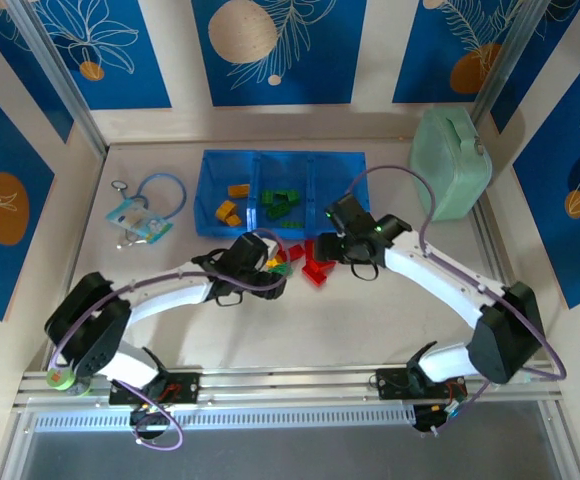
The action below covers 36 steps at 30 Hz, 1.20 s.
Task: Sort the legos into containers by color
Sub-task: Pick up the lego from the center of the table.
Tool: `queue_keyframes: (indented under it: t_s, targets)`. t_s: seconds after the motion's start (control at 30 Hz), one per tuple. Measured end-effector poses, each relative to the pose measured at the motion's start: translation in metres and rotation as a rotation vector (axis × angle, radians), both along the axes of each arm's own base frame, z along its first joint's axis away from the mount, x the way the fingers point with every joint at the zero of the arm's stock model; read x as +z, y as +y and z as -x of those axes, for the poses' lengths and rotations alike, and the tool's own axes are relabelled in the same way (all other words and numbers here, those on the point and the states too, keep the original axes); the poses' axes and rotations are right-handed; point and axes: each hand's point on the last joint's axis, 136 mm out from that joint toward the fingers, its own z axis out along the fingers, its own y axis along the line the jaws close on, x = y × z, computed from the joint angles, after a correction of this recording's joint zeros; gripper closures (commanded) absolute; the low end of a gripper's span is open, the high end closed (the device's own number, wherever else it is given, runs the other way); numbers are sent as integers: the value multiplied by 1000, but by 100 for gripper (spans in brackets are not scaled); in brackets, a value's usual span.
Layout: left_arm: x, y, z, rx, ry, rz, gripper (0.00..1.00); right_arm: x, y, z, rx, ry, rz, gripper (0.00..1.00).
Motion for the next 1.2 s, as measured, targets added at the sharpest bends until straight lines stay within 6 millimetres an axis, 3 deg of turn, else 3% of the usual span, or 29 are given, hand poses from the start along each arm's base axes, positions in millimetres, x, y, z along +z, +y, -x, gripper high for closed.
queue_keyframes:
  t_s: [0.2,0.63,0.9,1.07,1.2]
  targets:
    - [-16,-13,-16,-14,9,-49,27,4,-16,10,-48,-30,-56,24]
    - [-33,-27,-38,-32,-18,-145,31,3,-23,21,-62,-35,-97,25]
    - [-38,-47,-18,-97,-22,-176,49,1,-24,22,-70,-37,-107,25]
    - [-38,-48,-15,-91,-27,-187,69,1,-27,22,-78,-43,-116,26]
    - [-35,-44,-18,-67,-29,-210,72,5,-28,23,-79,-54,-123,27]
